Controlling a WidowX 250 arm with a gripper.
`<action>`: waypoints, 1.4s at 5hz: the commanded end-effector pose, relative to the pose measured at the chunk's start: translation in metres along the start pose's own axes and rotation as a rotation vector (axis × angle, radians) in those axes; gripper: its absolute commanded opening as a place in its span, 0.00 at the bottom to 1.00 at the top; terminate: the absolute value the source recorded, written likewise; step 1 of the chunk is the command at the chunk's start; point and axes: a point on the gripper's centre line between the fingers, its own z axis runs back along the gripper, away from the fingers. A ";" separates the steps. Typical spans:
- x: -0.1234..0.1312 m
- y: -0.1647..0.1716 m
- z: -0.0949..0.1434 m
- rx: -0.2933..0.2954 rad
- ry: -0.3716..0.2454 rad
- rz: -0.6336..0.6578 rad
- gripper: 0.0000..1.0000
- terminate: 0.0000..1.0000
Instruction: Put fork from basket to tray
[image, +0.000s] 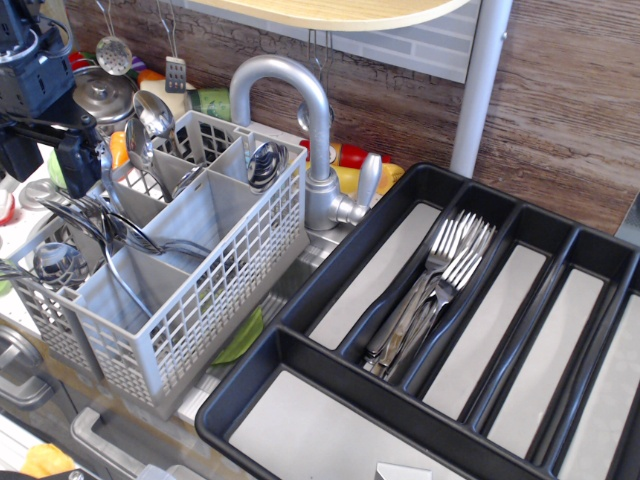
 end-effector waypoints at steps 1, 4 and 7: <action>0.000 0.001 -0.008 -0.027 -0.027 0.013 1.00 0.00; 0.015 -0.008 0.038 -0.044 0.019 0.035 0.00 0.00; 0.032 -0.089 0.144 0.127 0.153 0.049 0.00 0.00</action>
